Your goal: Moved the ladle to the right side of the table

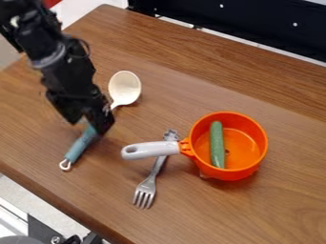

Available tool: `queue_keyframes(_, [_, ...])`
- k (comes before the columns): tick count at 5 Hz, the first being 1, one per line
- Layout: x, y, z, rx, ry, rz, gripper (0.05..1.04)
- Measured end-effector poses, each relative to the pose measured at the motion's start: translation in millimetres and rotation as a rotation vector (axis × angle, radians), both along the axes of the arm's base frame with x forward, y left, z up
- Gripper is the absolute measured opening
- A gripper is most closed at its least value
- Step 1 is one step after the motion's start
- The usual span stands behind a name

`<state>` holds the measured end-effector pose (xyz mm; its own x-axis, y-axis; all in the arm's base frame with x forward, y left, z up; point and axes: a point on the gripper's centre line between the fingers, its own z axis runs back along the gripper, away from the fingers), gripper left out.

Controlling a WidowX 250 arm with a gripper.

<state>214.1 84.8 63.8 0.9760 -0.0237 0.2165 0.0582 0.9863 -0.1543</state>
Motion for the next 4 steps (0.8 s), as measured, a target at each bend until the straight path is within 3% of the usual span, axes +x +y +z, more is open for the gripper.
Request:
queue_keyframes(1, [5,-3,28.3,-0.010,-0.052,0.013,0.998])
queue_keyframes(2, [27,-14,40.9,0.031,-0.107,0.014,0.998])
queue_keyframes(4, [108,-20,44.5,0.066,-0.124,0.203,0.998])
